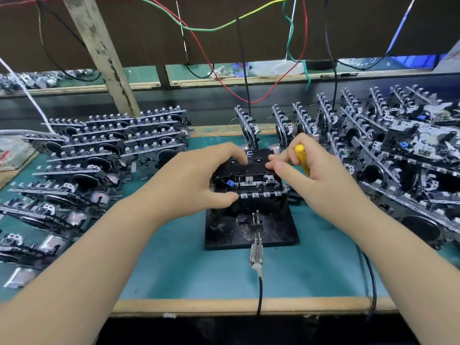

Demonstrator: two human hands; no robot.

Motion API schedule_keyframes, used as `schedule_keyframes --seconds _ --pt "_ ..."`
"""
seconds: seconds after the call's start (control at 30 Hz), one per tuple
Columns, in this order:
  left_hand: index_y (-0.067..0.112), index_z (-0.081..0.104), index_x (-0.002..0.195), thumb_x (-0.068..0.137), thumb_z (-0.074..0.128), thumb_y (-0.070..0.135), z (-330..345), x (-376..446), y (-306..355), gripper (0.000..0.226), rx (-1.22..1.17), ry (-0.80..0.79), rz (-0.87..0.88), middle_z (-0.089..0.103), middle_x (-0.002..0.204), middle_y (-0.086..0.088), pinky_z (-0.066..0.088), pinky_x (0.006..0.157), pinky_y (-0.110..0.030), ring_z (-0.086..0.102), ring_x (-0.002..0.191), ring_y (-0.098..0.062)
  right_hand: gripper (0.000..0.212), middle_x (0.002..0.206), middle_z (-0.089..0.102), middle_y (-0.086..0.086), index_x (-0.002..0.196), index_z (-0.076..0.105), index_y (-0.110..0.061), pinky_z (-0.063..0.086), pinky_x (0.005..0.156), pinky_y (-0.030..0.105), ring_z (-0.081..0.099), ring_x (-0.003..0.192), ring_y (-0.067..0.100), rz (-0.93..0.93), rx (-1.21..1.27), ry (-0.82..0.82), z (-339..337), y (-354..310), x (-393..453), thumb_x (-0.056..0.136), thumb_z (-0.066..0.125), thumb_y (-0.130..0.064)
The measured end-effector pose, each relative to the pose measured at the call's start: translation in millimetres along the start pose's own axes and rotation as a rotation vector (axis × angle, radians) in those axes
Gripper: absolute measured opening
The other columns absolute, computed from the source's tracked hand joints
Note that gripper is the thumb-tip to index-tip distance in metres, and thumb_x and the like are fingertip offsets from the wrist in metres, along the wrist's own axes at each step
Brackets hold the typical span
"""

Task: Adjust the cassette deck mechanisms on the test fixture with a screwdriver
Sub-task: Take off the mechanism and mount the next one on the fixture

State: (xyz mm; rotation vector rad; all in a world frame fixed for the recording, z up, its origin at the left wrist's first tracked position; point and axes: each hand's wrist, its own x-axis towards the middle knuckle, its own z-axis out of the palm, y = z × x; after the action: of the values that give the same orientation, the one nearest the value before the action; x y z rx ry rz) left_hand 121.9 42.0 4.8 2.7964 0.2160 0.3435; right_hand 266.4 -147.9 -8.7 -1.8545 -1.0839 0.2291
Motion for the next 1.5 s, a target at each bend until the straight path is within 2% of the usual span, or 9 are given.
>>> schedule_keyframes --seconds 0.1,0.23,0.37,0.57,0.77,0.97,1.07,1.3,1.5 --pt "0.038 0.055 0.124 0.084 0.071 0.036 11.8 -6.4 -4.3 0.043 -0.034 0.02 0.043 0.04 0.157 0.011 0.025 0.111 -0.013 0.031 0.141 0.0 0.028 0.102 0.075 -0.017 0.079 0.035 -0.029 0.047 0.1 0.049 0.062 0.114 -0.004 0.008 0.009 0.003 0.8 -0.7 -2.6 0.097 0.057 -0.029" --pt "0.046 0.046 0.132 0.076 0.074 0.055 30.5 -21.2 -6.1 0.063 -0.05 0.048 -0.032 0.0 0.169 0.006 0.022 0.119 -0.058 -0.007 0.156 -0.016 0.028 0.103 0.074 -0.021 0.08 0.035 -0.029 0.045 0.104 0.044 0.059 0.117 -0.008 0.003 0.009 -0.012 0.0 -0.4 -4.8 0.097 0.055 -0.023" --pt "0.056 0.036 0.135 0.055 0.067 0.08 43.7 -31.8 1.1 0.089 -0.147 0.106 -0.076 -0.015 0.167 0.013 0.017 0.121 -0.061 -0.01 0.156 -0.017 0.028 0.104 0.074 -0.021 0.081 0.035 -0.028 0.044 0.106 0.043 0.058 0.119 -0.008 0.002 0.013 -0.024 0.0 1.7 -5.2 0.098 0.055 -0.017" --pt "0.051 0.039 0.132 0.055 0.093 0.052 61.9 -32.7 13.4 0.094 -0.304 0.222 -0.133 -0.014 0.167 0.012 0.031 0.116 -0.056 0.001 0.156 -0.018 0.032 0.107 0.073 -0.022 0.08 0.034 -0.032 0.043 0.107 0.042 0.057 0.121 -0.009 -0.007 0.038 -0.032 0.7 4.0 -6.0 0.097 0.053 -0.012" --pt "0.056 0.039 0.131 0.054 0.089 0.055 65.7 -34.1 12.9 0.091 -0.331 0.236 -0.143 -0.013 0.166 0.02 0.037 0.114 -0.051 0.007 0.154 -0.008 0.029 0.11 0.072 -0.02 0.082 0.033 -0.029 0.041 0.108 0.038 0.055 0.124 -0.008 -0.027 0.076 -0.056 0.2 6.5 -6.9 0.086 0.056 -0.012" --pt "0.054 0.042 0.132 0.053 0.086 0.06 73.7 -33.0 9.0 0.091 -0.392 0.269 -0.121 -0.009 0.166 0.019 0.024 0.109 -0.019 0.005 0.15 0.006 0.045 0.123 0.067 -0.016 0.091 0.032 -0.02 0.045 0.107 0.038 0.049 0.134 -0.004 -0.065 0.073 -0.161 -5.2 16.4 -9.3 0.08 0.071 0.0" --pt "0.054 0.042 0.132 0.053 0.082 0.063 75.7 -32.7 9.5 0.09 -0.395 0.279 -0.115 -0.007 0.167 0.018 0.016 0.101 -0.002 0.003 0.145 0.015 0.048 0.124 0.067 -0.015 0.091 0.031 -0.021 0.05 0.095 0.021 0.047 0.135 -0.004 -0.073 0.079 -0.152 -4.1 18.0 -9.5 0.081 0.071 0.003" --pt "0.052 0.046 0.133 0.055 0.093 0.049 73.4 -33.9 6.5 0.091 -0.406 0.279 -0.127 -0.003 0.166 0.018 0.026 0.11 -0.025 0.006 0.151 0.003 0.047 0.125 0.066 -0.019 0.089 0.032 -0.026 0.053 0.095 0.036 0.046 0.135 -0.006 -0.072 0.063 -0.13 -3.4 15.9 -12.2 0.082 0.071 0.0" --pt "0.052 0.047 0.133 0.057 0.094 0.043 77.3 -34.3 7.2 0.09 -0.429 0.293 -0.138 0.0 0.166 0.019 0.019 0.104 -0.008 0.008 0.149 0.007 0.045 0.123 0.067 -0.018 0.09 0.031 -0.022 0.054 0.09 0.034 0.047 0.134 -0.006 -0.064 0.054 -0.132 -2.8 13.2 -11.6 0.082 0.07 -0.001"
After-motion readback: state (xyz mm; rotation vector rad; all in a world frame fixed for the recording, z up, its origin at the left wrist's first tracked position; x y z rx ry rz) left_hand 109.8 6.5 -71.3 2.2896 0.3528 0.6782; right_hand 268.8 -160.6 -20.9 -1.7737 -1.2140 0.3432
